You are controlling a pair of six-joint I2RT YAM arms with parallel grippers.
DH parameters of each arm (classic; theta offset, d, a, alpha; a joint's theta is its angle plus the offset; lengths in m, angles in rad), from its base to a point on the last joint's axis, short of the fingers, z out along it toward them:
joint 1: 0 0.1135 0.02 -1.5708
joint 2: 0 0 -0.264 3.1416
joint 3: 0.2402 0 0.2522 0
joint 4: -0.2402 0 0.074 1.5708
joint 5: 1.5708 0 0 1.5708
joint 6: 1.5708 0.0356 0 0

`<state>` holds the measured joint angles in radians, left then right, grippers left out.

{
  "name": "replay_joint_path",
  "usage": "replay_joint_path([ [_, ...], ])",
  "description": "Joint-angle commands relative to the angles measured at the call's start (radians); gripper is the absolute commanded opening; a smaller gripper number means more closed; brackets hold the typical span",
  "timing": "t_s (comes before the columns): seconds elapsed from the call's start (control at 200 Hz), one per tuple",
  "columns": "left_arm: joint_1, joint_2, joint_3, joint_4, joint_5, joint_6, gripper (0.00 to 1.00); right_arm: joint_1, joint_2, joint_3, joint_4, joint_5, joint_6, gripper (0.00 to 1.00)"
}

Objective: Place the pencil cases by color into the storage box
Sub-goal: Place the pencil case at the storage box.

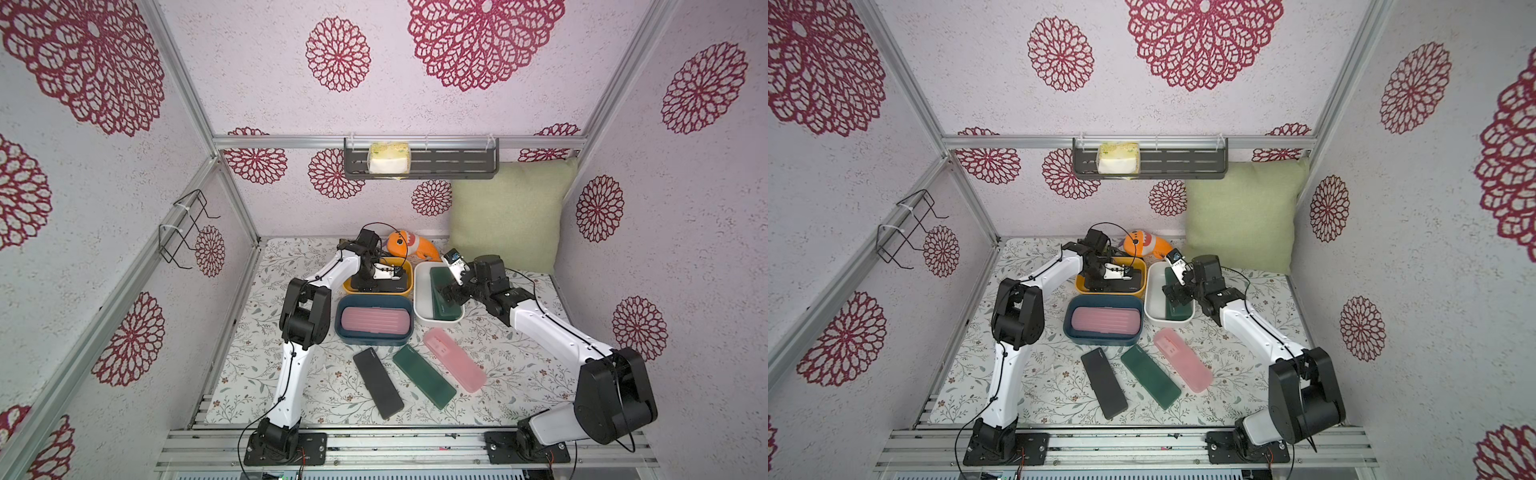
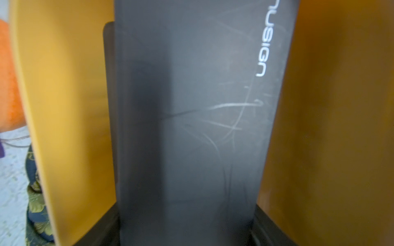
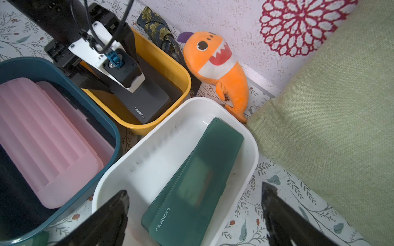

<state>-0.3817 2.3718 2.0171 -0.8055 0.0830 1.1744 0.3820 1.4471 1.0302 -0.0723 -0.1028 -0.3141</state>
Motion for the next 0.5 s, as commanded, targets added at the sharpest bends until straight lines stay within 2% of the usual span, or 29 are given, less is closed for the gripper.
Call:
replay_joint_path([
  [0.0,-0.008,-0.039,-0.015,-0.005,-0.011,0.016,0.78,-0.008,-0.002,0.034,0.012,-0.009,-0.012,0.99],
  [0.19,-0.008,-0.048,-0.015,-0.004,-0.015,0.019,0.82,-0.009,-0.001,0.036,0.012,-0.011,-0.013,0.99],
  [0.205,-0.009,-0.049,-0.015,-0.004,-0.016,0.019,0.84,-0.008,-0.002,0.036,0.012,-0.012,-0.013,0.99],
  [0.22,-0.009,-0.049,-0.016,-0.003,-0.016,0.019,0.99,-0.008,-0.002,0.036,0.013,-0.012,-0.012,0.99],
  [0.225,-0.009,-0.049,-0.016,-0.004,-0.016,0.019,0.99,-0.008,-0.002,0.036,0.013,-0.013,-0.012,0.99],
  [0.495,-0.01,-0.052,-0.012,-0.008,-0.017,0.025,0.97,-0.008,0.001,0.041,0.012,-0.015,-0.013,0.99],
])
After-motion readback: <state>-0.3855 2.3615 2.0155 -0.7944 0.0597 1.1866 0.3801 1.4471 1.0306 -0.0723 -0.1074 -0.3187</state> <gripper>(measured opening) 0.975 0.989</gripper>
